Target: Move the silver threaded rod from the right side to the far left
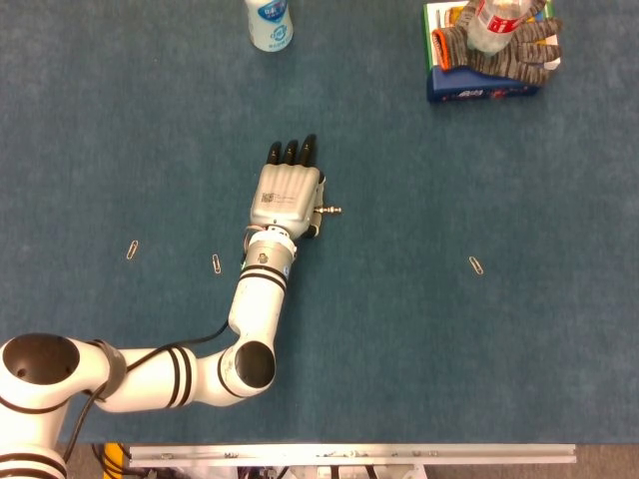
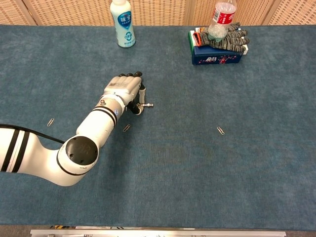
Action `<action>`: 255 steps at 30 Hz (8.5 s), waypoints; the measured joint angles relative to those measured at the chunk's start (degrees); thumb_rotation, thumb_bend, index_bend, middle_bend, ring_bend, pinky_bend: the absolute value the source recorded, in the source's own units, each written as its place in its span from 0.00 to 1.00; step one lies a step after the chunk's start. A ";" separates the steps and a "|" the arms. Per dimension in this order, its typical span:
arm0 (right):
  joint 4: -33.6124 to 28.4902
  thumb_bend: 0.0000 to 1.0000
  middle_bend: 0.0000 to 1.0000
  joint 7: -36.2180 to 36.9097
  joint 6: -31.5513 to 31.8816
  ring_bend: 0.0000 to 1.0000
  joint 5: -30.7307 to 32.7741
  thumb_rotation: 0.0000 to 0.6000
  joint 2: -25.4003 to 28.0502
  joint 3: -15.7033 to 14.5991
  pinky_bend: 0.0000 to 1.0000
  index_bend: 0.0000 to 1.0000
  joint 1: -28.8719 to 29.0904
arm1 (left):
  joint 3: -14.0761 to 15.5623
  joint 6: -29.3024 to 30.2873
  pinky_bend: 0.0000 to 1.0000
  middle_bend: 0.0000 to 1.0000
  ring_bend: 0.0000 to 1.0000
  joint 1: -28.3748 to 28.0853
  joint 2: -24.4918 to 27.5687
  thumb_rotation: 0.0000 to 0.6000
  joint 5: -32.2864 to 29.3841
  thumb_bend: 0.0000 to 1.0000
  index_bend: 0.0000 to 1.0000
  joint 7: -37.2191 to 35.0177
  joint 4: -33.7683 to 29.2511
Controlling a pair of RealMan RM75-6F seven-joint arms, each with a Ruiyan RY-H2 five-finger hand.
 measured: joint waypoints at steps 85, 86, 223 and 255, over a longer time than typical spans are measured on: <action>-6.60 0.17 0.11 -6.86 2.29 0.00 -2.22 1.00 1.15 -1.53 0.00 0.23 -0.15 | 10.18 10.67 0.00 0.00 0.00 18.75 21.90 1.00 10.93 0.36 0.53 -18.15 -31.79; -6.66 0.17 0.11 -6.98 2.25 0.00 -2.21 1.00 1.12 -1.53 0.00 0.23 -0.11 | 10.13 10.46 0.00 0.00 0.00 18.85 21.90 1.00 10.89 0.36 0.53 -18.41 -31.55; -9.10 0.17 0.11 -10.90 0.85 0.00 -2.30 1.00 0.38 -2.29 0.00 0.23 1.51 | 8.54 5.59 0.00 0.00 0.00 26.41 33.55 1.00 10.99 0.36 0.53 -26.28 -24.32; -9.55 0.17 0.11 -9.87 3.33 0.00 -3.74 1.00 0.82 -2.56 0.00 0.23 0.53 | 11.83 13.01 0.00 0.00 0.00 34.46 45.48 1.00 22.43 0.28 0.27 -31.43 -30.09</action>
